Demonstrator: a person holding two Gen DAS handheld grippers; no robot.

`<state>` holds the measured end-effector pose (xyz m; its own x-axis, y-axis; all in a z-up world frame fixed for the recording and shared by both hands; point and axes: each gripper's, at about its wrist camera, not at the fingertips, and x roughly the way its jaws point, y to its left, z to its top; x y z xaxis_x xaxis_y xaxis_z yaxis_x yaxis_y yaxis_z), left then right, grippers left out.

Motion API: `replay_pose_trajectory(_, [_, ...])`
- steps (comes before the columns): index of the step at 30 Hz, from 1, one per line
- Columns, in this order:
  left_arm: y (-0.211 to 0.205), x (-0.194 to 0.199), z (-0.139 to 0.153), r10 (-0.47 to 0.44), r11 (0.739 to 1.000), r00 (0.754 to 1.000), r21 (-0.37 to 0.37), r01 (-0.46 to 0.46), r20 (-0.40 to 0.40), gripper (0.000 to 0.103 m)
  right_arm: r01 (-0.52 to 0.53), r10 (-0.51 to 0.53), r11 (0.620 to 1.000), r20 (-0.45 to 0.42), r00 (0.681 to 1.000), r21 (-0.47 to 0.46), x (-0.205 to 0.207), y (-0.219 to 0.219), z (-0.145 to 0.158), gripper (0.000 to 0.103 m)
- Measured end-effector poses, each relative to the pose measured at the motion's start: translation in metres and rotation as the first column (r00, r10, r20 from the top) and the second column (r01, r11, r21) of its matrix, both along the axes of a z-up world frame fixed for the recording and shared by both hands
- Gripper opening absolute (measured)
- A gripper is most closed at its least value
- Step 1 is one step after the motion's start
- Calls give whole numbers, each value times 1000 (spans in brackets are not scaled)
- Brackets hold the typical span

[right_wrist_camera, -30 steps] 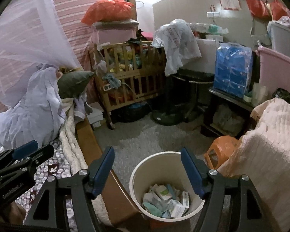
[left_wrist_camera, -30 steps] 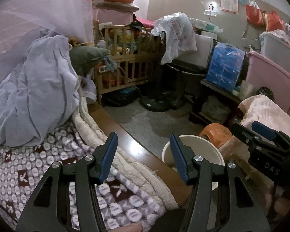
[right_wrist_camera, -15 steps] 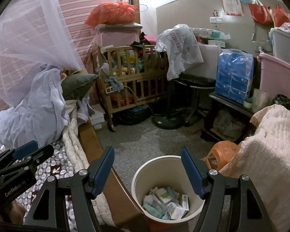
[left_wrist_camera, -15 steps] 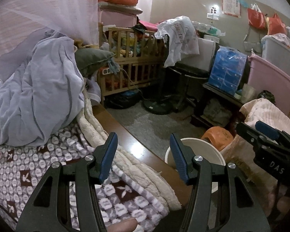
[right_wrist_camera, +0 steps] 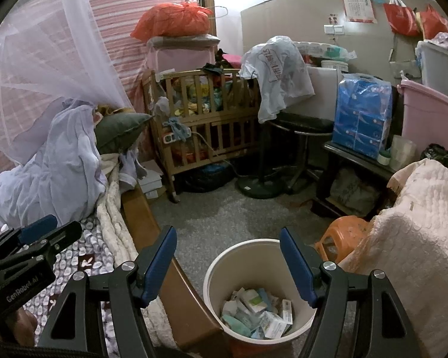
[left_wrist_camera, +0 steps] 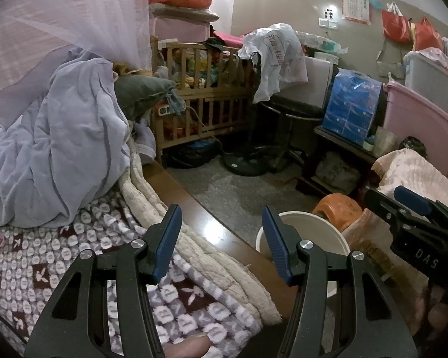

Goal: Collect trash

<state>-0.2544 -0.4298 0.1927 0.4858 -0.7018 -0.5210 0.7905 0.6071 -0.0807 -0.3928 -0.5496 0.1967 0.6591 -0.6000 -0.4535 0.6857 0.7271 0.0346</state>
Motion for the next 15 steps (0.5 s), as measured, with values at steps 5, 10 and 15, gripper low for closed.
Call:
replay_pose_trajectory(5, [0, 0, -2, 3, 1000, 1000, 6, -3, 6, 54, 6, -7, 1000, 1, 1000, 4, 0, -2, -2, 69])
replay_pose_trajectory(10, [-1, -1, -1, 4, 1000, 1000, 4, -4, 10, 54, 7, -7, 1000, 3, 1000, 9, -3, -4, -2, 70])
replay_pose_trajectory(15, [0, 0, -1, 5, 1000, 1000, 3, -5, 13, 54, 8, -8, 1000, 2, 1000, 9, -3, -4, -2, 70])
